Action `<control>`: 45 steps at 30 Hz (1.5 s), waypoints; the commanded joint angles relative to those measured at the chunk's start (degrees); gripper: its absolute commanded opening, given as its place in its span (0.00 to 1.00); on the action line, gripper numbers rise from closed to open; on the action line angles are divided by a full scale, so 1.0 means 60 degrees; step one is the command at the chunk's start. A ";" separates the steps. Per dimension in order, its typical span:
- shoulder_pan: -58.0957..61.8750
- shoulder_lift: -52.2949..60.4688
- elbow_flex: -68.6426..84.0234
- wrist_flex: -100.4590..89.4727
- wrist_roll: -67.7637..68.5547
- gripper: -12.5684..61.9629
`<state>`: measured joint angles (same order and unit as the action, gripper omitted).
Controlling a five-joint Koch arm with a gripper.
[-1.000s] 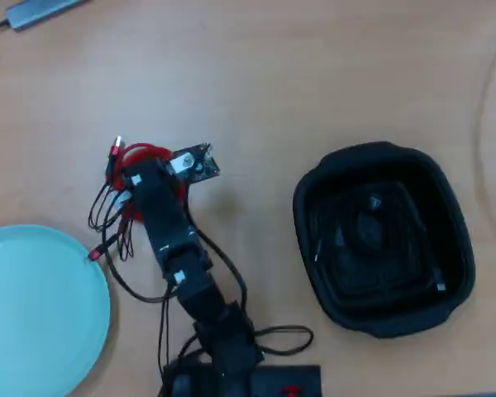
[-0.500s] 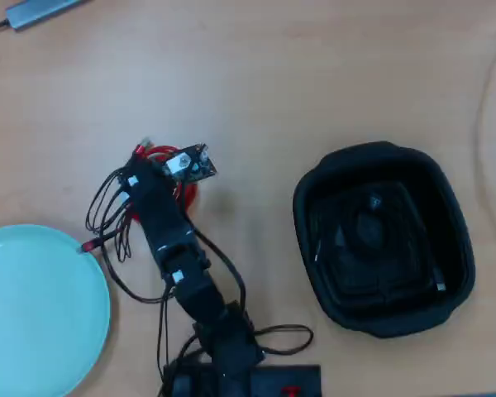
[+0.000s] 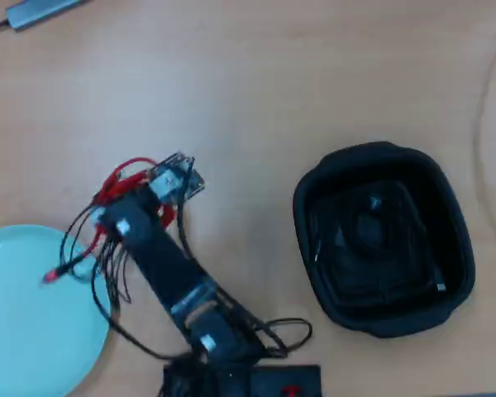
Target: Put a black charging cable in a black bowl and put a red charging cable in a green bowl
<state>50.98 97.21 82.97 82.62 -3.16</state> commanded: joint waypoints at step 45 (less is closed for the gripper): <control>-0.7104 -0.1260 -0.1670 -0.5449 0.1509 0.21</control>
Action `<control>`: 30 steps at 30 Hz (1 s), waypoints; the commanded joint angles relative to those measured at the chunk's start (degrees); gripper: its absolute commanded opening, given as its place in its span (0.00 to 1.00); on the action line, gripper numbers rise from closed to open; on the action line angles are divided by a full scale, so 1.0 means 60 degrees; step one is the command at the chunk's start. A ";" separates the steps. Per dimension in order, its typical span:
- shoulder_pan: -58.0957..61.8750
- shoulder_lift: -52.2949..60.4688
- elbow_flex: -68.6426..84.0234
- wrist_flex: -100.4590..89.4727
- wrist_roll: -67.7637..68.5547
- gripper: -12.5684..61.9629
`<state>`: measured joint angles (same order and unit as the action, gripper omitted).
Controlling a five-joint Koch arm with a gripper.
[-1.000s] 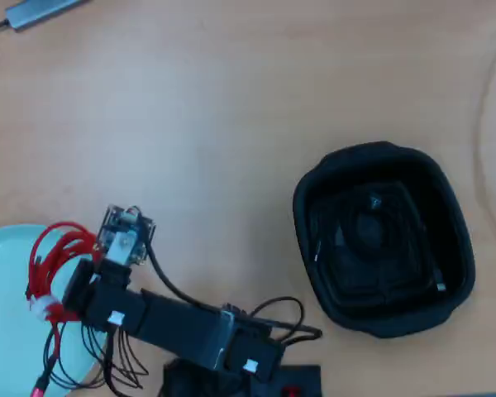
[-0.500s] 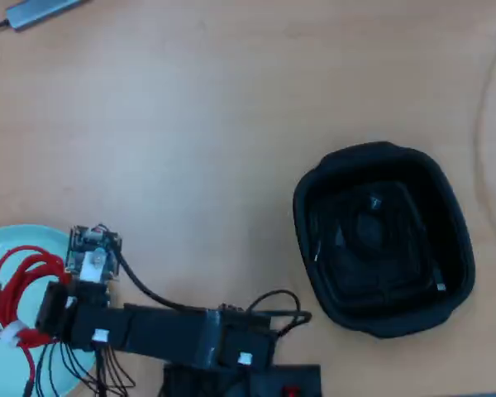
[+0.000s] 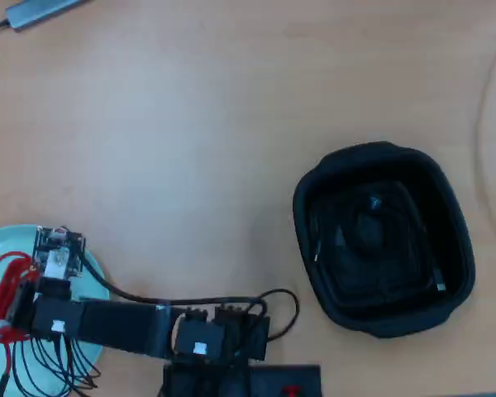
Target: Put a black charging cable in a black bowl and put a red charging cable in a green bowl
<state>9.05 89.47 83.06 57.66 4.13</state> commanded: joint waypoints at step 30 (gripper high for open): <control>0.7280 0.0161 -0.1362 0.2842 -0.0938 0.77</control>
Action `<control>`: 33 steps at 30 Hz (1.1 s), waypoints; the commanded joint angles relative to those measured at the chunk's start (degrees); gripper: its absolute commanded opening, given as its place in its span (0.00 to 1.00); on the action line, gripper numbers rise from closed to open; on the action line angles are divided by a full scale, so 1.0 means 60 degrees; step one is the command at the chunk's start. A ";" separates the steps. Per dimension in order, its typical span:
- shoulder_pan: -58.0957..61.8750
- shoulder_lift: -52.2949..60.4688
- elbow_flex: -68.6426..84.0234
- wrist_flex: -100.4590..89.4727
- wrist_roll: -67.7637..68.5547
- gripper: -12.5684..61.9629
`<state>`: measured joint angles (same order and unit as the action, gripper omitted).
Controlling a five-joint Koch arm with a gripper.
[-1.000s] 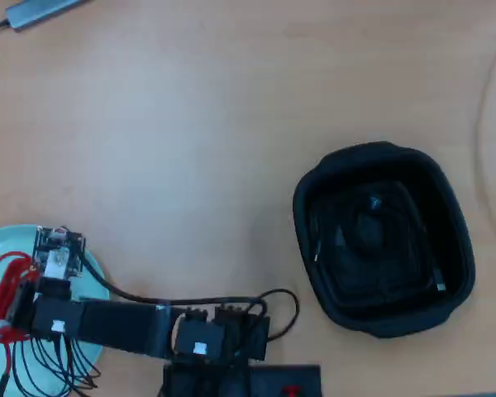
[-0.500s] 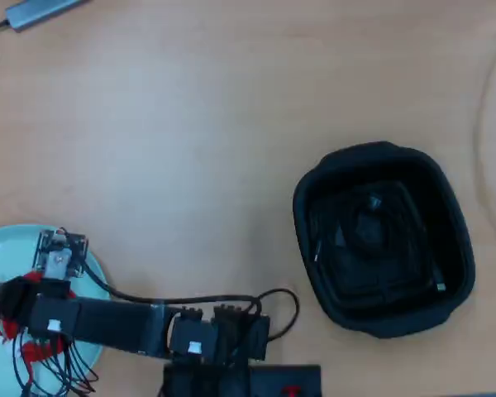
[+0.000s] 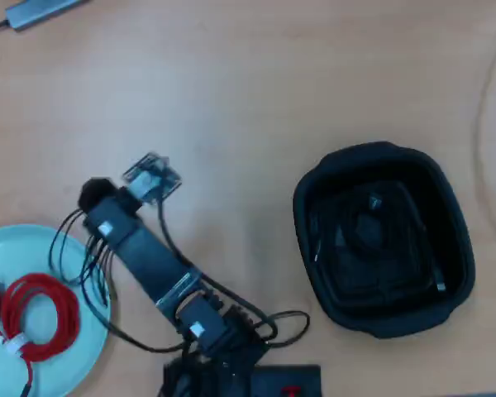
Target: Put a black charging cable in a black bowl and put a red charging cable in a green bowl
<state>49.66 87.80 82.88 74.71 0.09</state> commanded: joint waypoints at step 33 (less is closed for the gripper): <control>0.6284 0.6445 0.6812 -0.3882 -0.1450 0.78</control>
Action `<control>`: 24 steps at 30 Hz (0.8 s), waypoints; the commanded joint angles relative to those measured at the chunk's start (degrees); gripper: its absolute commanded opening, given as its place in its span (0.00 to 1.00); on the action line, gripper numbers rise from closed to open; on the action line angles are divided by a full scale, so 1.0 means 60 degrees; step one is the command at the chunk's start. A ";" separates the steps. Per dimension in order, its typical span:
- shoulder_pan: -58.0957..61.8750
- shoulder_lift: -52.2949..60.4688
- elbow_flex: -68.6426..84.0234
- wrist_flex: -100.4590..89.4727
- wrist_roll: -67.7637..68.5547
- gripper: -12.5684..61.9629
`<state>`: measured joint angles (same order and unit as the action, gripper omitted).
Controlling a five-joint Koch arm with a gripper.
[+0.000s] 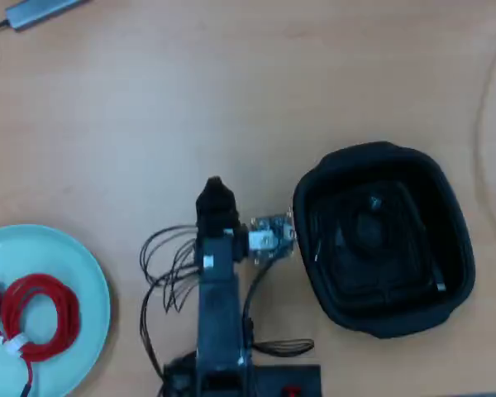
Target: Put a black charging cable in a black bowl and put a red charging cable in a green bowl
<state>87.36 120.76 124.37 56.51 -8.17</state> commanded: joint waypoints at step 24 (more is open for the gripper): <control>0.0601 0.2520 0.9375 -1.0811 0.0864 0.77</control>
<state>90.79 130.17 178.86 -6.59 -3.08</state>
